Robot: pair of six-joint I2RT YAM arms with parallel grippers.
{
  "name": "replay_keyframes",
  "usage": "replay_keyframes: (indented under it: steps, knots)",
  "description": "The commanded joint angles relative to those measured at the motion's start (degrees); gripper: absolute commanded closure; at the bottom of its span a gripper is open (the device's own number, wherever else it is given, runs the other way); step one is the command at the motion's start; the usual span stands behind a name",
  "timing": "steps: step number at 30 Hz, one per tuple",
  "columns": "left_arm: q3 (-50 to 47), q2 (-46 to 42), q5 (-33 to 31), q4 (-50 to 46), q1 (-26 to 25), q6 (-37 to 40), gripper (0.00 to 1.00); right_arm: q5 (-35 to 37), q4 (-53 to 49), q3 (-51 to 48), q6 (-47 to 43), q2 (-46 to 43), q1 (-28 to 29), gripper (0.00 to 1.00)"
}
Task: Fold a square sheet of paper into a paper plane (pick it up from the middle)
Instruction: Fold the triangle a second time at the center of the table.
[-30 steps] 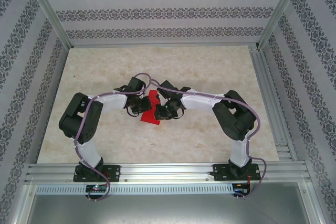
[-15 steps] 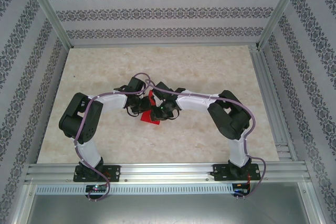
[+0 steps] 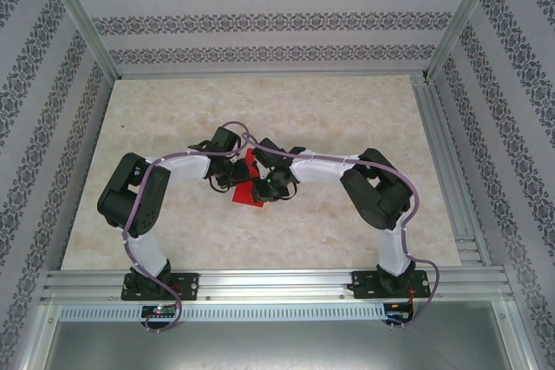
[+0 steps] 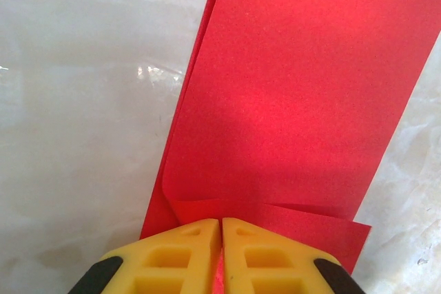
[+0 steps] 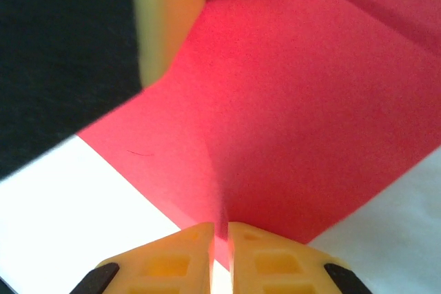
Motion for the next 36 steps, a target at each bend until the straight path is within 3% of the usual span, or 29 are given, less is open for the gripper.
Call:
replay_keyframes:
  steps: [1, 16, 22, 36]
  knots:
    - [-1.1, 3.7, -6.1, -5.8, -0.3, 0.1, 0.87, 0.1, -3.0, -2.1, -0.8, 0.5, -0.3, 0.85]
    - [-1.1, 3.8, -6.0, -5.7, -0.2, 0.3, 0.88, -3.2, -5.4, -7.0, -4.5, -4.3, -0.5, 0.85]
    - [-1.5, 3.5, -5.5, -5.2, -0.3, 0.0, 0.88, -3.8, 2.2, -5.6, -2.3, -9.8, -3.0, 0.84]
    - [-1.6, 3.4, -4.2, -4.4, -0.3, -0.2, 0.88, -0.9, 2.5, 5.2, -1.4, 1.8, -1.4, 0.84]
